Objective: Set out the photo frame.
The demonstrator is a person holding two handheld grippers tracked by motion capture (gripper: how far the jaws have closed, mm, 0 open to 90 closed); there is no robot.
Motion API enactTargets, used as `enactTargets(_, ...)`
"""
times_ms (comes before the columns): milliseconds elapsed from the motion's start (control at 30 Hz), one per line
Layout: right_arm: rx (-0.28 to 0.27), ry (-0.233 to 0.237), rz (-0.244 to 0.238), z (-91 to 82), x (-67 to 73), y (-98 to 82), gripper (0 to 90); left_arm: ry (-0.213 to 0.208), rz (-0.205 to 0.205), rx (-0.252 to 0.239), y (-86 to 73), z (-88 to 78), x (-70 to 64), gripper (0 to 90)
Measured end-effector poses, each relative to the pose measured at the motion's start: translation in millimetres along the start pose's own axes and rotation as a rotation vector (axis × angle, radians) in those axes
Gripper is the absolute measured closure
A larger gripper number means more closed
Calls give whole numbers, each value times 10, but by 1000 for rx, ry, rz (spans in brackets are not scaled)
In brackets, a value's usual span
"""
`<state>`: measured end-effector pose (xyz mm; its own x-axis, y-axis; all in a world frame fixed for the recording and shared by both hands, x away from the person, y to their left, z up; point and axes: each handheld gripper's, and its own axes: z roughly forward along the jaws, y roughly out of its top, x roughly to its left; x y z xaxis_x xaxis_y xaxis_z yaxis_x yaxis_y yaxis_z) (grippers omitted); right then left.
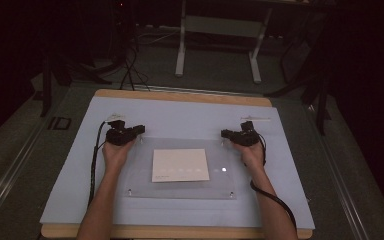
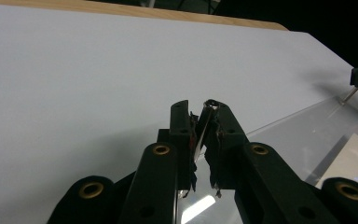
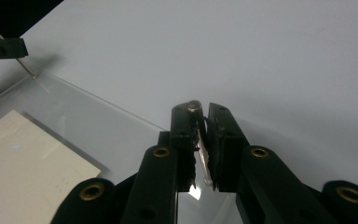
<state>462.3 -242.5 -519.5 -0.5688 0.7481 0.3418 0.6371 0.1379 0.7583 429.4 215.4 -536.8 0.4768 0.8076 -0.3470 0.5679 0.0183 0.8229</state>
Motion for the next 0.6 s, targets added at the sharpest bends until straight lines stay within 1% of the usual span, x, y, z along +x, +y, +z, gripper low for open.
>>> enactTargets(67,3,0,8,13,-8,15,820,0,-5,18,24,16,7,821)
enactTargets(100,3,0,8,13,-8,15,820,0,-5,18,24,16,7,822)
enactTargets(133,11,-3,6,19,-9,30,825,-4,-27,26,40,34,19,822)
enactTargets(167,11,-3,6,19,-9,30,825,-4,-27,26,40,34,19,819)
enactTargets(200,18,-8,6,29,-11,50,829,-15,-44,31,44,39,40,818)
enactTargets(233,18,-8,6,29,-11,50,829,-18,-49,38,55,47,50,818)
enactTargets(300,27,-14,8,41,-9,74,832,-4,-42,57,89,71,41,824)
enactTargets(367,35,-20,15,52,-15,97,836,3,-48,70,115,91,48,830)
enactTargets(400,39,-23,19,60,-18,111,839,1,-65,68,119,103,58,833)
enactTargets(467,50,-33,26,79,-19,142,843,5,-80,66,125,122,68,834)
enactTargets(500,53,-38,26,89,-21,156,845,13,-88,68,133,133,66,835)
enactTargets(533,62,-45,30,103,-23,181,846,25,-107,77,156,155,66,838)
enactTargets(567,62,-45,30,103,-23,181,846,25,-107,77,156,155,66,839)
enactTargets(600,72,-56,32,110,-18,201,842,30,-110,89,172,162,69,840)
